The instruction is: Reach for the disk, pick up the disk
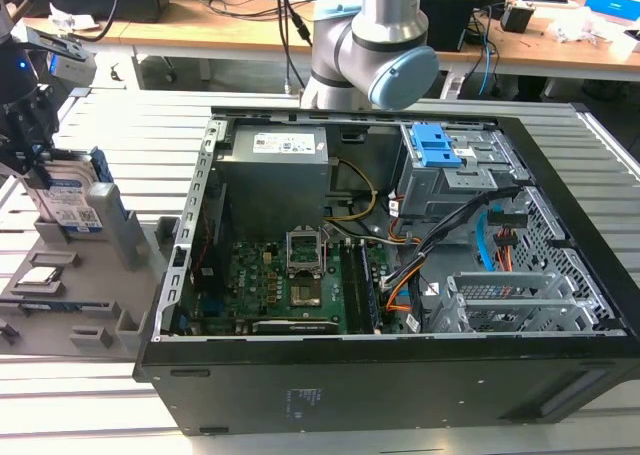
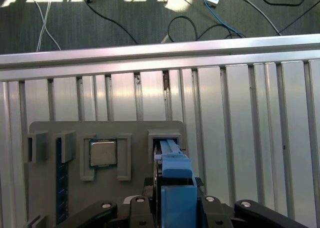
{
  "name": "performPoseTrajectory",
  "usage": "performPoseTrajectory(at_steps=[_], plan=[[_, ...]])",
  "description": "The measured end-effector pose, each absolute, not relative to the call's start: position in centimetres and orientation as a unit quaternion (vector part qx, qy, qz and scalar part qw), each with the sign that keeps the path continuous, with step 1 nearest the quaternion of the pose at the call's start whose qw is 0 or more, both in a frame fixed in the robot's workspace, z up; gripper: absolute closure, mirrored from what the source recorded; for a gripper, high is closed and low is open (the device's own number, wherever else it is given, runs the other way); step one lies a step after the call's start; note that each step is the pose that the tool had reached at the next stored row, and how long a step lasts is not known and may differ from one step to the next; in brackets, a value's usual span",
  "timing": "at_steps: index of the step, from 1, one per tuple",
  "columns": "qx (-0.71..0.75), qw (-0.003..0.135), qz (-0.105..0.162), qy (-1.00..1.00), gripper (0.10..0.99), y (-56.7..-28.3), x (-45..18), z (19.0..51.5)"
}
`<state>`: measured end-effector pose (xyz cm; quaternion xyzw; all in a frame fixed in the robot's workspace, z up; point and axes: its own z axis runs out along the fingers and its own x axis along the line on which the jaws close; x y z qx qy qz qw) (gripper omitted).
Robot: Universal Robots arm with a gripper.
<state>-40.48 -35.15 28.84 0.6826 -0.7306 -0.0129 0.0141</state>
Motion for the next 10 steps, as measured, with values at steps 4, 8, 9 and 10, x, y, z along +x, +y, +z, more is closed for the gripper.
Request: performPoseTrajectory(at_steps=[4, 8, 9, 10], plan=[[0.683, 0.014, -0.013, -0.731, 0.722, -35.1, -40.5, 29.0], [0.683, 0.014, -0.013, -0.731, 0.722, -35.1, -40.5, 29.6], [0.683, 0.014, -0.013, -0.731, 0.722, -35.1, -40.5, 29.8], [0.683, 0.014, -0.013, -0.731, 0.722, -35.1, -40.5, 30.0]])
